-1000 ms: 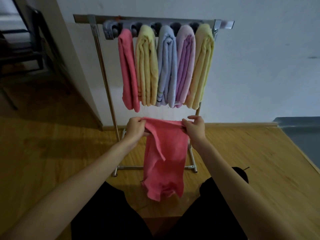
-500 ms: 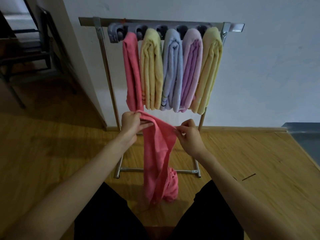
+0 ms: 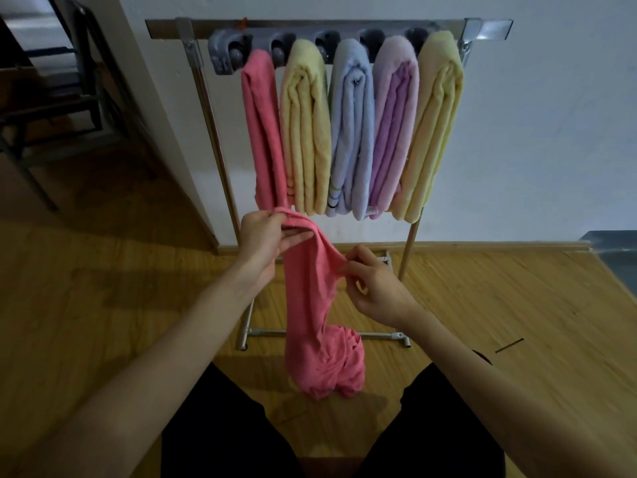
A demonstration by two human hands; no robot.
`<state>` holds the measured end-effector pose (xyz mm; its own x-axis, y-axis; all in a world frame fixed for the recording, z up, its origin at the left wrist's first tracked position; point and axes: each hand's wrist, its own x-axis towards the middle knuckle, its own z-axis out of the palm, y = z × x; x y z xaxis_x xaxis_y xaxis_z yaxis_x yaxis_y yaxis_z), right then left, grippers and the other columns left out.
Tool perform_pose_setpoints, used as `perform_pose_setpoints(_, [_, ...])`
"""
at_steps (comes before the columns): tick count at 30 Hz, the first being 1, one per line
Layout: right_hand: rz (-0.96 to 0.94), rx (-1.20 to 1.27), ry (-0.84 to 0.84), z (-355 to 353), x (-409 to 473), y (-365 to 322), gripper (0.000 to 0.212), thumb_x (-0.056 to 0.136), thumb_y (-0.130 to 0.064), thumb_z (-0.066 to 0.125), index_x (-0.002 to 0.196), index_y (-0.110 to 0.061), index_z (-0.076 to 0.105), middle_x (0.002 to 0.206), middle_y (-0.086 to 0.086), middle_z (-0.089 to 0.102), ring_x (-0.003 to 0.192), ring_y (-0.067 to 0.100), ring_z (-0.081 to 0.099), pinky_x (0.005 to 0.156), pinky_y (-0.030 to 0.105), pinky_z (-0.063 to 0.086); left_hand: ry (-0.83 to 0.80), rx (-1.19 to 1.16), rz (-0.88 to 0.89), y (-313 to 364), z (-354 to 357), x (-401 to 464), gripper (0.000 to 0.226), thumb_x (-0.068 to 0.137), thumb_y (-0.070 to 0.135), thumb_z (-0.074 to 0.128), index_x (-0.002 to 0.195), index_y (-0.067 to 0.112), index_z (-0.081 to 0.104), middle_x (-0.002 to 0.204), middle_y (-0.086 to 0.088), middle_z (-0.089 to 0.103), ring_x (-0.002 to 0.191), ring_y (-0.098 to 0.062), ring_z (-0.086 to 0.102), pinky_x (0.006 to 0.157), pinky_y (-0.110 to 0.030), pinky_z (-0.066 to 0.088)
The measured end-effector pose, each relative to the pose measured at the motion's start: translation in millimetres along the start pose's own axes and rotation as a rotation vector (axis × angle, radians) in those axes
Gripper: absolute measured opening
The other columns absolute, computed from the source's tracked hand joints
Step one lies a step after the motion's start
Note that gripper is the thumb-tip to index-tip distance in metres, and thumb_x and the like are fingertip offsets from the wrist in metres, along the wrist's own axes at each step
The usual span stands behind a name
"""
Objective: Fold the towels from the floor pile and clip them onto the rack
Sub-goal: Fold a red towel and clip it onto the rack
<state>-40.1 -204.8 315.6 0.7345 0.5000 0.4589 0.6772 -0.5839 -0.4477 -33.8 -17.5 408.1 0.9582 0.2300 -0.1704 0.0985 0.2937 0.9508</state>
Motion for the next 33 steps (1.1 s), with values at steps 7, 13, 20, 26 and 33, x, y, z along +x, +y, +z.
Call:
perform_pose_setpoints(7, [0.040, -0.036, 0.051, 13.3, 8.0, -7.2, 0.040, 0.080, -0.046, 0.065, 0.087, -0.007, 0.068, 0.092, 0.001, 0.052, 0.073, 0.015, 0.053, 0.064, 0.031, 0.050, 0.044, -0.063, 0.039, -3.2, 7.7, 2.5, 0.024, 0.094, -0.007, 0.039, 0.081, -0.005, 0.059, 0.076, -0.019, 0.064, 0.068, -0.024, 0.067, 0.065, -0.030, 0.060])
perform_pose_setpoints(13, [0.016, -0.153, 0.113, 20.4, 14.0, -3.4, 0.027, 0.089, -0.021, 0.053, 0.076, 0.000, 0.063, 0.089, 0.009, 0.053, 0.069, 0.020, 0.053, 0.056, 0.036, 0.050, 0.054, -0.087, 0.028, -3.4, 3.5, 8.3, 0.021, 0.093, -0.010, 0.040, 0.083, -0.009, 0.059, 0.080, -0.022, 0.064, 0.073, -0.028, 0.068, 0.068, -0.033, 0.060])
perform_pose_setpoints(20, [0.043, -0.185, 0.146, 6.8, 12.5, 13.1, 0.010, 0.083, -0.009, 0.068, 0.084, 0.000, 0.068, 0.092, 0.010, 0.058, 0.073, 0.023, 0.059, 0.059, 0.033, 0.052, 0.088, 0.121, 0.042, -7.1, -13.9, 21.1, 0.020, 0.097, 0.000, 0.043, 0.088, -0.009, 0.059, 0.080, -0.020, 0.065, 0.065, -0.024, 0.070, 0.063, -0.029, 0.060])
perform_pose_setpoints(26, [0.036, -0.189, 0.096, -11.7, 19.7, 31.0, 0.009, 0.082, -0.008, 0.068, 0.085, 0.001, 0.066, 0.087, 0.010, 0.063, 0.073, 0.025, 0.060, 0.059, 0.043, 0.053, -0.002, 1.033, 0.269, -17.7, -58.0, 32.9, 0.014, 0.089, 0.014, 0.061, 0.078, 0.005, 0.063, 0.060, -0.007, 0.067, 0.050, -0.015, 0.067, 0.055, -0.029, 0.057])
perform_pose_setpoints(33, [-0.047, -0.112, 0.063, -25.9, 29.4, 20.5, 0.010, 0.081, -0.004, 0.069, 0.088, -0.002, 0.062, 0.084, 0.007, 0.061, 0.069, 0.020, 0.057, 0.060, 0.039, 0.052, -0.248, 1.447, 0.578, 0.2, -69.3, 29.4, 0.007, 0.080, 0.013, 0.069, 0.082, 0.016, 0.063, 0.078, 0.003, 0.061, 0.070, -0.011, 0.061, 0.061, -0.026, 0.052])
